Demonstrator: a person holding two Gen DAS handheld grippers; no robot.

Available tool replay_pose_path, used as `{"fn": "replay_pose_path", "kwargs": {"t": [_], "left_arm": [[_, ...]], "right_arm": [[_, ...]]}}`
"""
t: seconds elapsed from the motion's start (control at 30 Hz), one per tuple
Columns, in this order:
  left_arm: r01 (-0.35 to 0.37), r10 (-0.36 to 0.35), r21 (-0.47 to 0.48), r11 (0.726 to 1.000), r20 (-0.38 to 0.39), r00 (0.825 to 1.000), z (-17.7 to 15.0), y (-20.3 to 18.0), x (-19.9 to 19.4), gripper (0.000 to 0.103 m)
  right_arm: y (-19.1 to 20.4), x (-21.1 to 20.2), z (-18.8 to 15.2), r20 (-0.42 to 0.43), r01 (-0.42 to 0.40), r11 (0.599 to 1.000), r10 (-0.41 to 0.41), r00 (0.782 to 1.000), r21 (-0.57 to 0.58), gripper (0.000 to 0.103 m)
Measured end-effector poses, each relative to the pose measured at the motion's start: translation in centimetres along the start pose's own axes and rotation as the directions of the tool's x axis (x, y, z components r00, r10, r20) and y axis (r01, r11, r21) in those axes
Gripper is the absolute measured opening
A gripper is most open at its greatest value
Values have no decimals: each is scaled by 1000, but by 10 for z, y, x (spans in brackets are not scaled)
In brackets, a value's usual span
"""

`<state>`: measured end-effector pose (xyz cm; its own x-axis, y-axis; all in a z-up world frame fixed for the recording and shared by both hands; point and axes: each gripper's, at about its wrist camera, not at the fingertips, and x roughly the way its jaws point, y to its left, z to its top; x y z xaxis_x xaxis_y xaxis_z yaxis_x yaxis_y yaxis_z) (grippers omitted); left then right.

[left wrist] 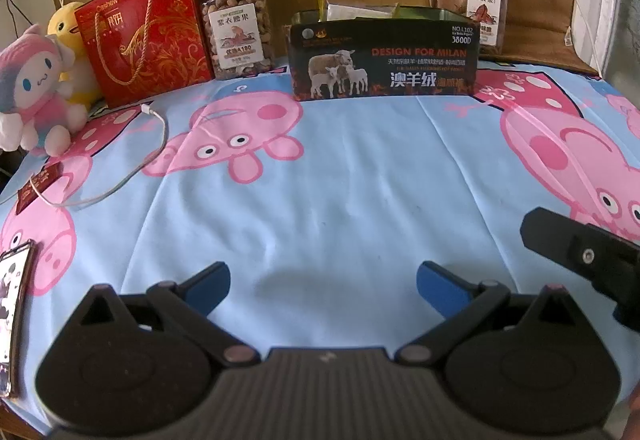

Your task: Organize snacks

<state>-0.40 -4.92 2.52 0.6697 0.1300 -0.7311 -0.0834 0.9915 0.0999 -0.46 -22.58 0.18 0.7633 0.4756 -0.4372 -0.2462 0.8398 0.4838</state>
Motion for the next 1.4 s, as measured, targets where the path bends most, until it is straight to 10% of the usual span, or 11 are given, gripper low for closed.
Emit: {"fn": "replay_pose_path", "kwargs": {"t": [1.4], "left_arm": [[-22, 22, 9, 1000, 2, 1000, 1, -2, -1, 103]], "right_arm": [[0, -2, 2, 15, -3, 1000, 3, 1000, -4, 88]]}}
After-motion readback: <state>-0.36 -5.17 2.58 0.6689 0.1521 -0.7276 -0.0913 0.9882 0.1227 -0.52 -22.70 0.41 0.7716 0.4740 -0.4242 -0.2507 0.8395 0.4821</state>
